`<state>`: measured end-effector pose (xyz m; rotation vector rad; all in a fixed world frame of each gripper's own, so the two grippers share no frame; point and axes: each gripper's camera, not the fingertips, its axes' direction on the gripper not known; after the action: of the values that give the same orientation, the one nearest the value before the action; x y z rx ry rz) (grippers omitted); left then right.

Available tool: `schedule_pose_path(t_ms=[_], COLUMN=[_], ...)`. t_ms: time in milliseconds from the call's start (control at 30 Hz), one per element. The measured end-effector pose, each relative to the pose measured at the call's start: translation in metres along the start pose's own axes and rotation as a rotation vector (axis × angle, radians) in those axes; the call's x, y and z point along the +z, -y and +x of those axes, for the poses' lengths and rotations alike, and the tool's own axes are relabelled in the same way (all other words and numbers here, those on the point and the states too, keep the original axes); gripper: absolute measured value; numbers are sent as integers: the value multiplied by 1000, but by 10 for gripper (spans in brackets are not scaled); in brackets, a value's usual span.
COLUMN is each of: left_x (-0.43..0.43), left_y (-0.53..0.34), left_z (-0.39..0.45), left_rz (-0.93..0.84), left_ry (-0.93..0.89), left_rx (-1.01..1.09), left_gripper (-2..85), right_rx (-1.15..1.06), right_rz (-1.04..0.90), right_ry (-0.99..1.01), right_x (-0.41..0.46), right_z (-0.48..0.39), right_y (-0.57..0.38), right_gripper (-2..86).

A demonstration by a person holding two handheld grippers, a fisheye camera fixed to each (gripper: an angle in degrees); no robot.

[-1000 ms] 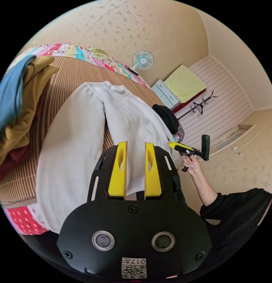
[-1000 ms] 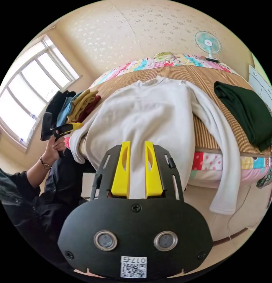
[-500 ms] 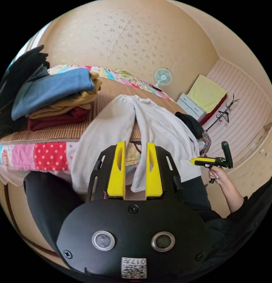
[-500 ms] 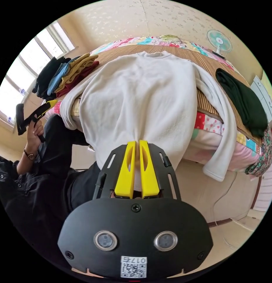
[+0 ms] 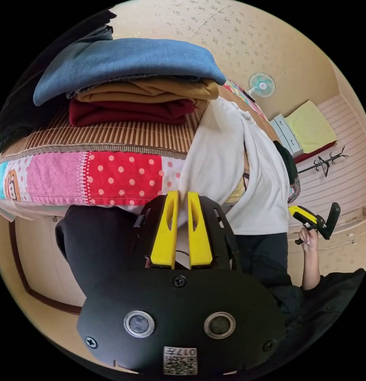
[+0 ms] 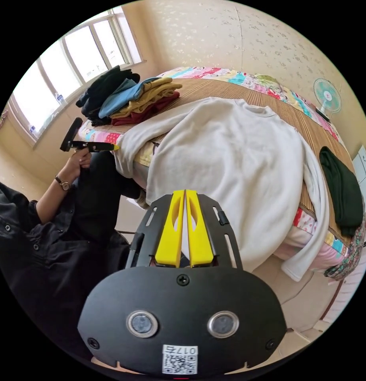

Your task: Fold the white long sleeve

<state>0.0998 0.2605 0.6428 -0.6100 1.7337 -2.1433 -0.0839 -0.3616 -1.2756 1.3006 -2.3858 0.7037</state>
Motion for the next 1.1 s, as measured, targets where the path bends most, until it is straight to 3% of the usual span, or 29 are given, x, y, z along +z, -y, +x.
schedule_pose_path(t_ms=[100, 233, 433, 500, 567, 667, 733, 900, 967, 1100], left_x=[-22, -93, -103, -96, -93, -94, -94, -109, -128, -169], left_y=[-4, 11, 67, 73, 74, 70, 67, 57, 47, 11], left_z=[2, 49, 104, 110, 111, 104, 95, 72, 58, 29], left_rz=[8, 207, 166, 148, 144, 161, 155, 203, 292, 508], left_ry=[-138, -462, -592, -634, -673, -711, -741, -686, -661, -498], left_rx=[-66, 104, 211, 196, 180, 149, 117, 92, 81, 19], left_gripper=[18, 13, 16, 15, 15, 16, 21, 76, 131, 139], right_rx=[-23, 8, -18, -52, -116, -241, -305, -397, -469, -363], right_rz=[62, 73, 215, 274, 341, 304, 308, 499, 558, 581], right_ry=[17, 6, 113, 41, -154, -372, -393, -274, -124, 109], right_x=[-4, -1, -16, -23, -28, -6, 4, -22, -35, -49], right_z=[-17, -27, -51, -70, -99, -125, -133, -149, -146, -91], right_y=[-4, -5, -7, -6, -1, 18, 31, 66, 88, 144], right_gripper=[19, 33, 116, 131, 134, 131, 132, 81, 57, 52])
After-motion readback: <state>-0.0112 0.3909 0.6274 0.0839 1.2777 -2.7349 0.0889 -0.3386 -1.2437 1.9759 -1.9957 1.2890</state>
